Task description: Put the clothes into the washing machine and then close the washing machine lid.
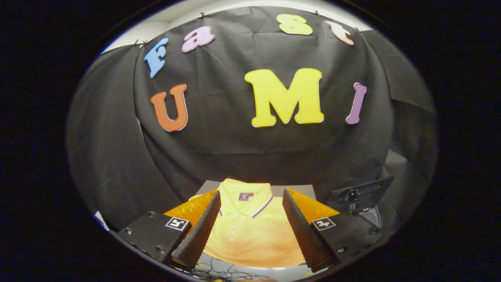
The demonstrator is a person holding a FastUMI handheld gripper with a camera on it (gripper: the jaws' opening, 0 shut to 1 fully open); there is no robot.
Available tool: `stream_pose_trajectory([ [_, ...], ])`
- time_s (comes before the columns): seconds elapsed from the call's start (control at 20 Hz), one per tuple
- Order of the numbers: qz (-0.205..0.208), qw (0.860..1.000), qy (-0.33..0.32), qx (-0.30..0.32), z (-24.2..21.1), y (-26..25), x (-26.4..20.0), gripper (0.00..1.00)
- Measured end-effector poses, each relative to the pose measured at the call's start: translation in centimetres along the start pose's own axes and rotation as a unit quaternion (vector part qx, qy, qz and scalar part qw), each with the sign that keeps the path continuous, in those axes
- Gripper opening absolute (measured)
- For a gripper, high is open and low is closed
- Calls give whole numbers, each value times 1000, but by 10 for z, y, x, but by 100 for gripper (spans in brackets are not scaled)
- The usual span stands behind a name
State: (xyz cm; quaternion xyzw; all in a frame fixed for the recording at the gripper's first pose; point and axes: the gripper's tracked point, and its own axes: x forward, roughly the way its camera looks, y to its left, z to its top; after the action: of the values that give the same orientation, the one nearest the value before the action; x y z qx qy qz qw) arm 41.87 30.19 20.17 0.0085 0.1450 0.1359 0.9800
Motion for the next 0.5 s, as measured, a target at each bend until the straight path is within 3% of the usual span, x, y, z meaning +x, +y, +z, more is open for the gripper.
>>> stream_pose_trajectory([
  [0.5,-32,990,135,-8,-92,11,92,99],
])
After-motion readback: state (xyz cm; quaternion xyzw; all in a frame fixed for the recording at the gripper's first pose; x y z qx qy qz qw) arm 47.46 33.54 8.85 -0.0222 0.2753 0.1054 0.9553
